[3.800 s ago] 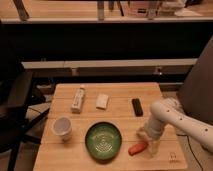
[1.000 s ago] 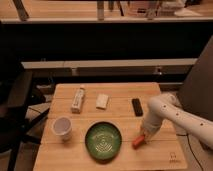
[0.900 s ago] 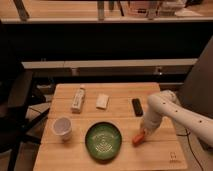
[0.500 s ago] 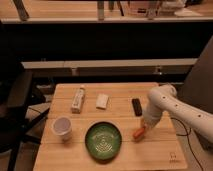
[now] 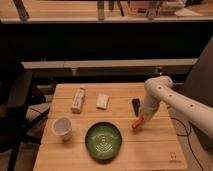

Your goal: Place the pepper on the white sponge

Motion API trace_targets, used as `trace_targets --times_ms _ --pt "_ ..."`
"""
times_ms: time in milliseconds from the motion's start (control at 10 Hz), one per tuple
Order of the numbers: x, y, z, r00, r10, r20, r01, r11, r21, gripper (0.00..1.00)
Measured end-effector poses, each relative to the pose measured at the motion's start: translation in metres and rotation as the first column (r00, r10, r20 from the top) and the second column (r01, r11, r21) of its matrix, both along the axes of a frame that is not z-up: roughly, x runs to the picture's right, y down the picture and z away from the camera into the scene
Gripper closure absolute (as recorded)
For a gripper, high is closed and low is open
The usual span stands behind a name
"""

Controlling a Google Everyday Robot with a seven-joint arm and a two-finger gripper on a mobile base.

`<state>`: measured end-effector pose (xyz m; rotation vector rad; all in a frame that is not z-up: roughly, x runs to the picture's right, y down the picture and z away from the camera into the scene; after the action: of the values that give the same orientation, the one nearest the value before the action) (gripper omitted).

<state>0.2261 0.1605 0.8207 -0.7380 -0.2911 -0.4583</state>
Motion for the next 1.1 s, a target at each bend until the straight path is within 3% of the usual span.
trace_targets --times_ms 200,500,800,1100 --pt "-0.005 -0.006 0.007 1.0 -0.017 0.0 0.017 0.9998 0.008 1.0" --pt "-0.026 -0.031 0.028 0.999 -0.052 0.006 0.052 0.9982 0.031 1.0" --pt "-0.036 -0.04 0.028 0.996 -0.09 0.006 0.09 0.9949 0.045 1.0" --pt "-0.058 -0.064 0.038 0.991 -0.133 0.014 0.131 0.9887 0.073 1.0"
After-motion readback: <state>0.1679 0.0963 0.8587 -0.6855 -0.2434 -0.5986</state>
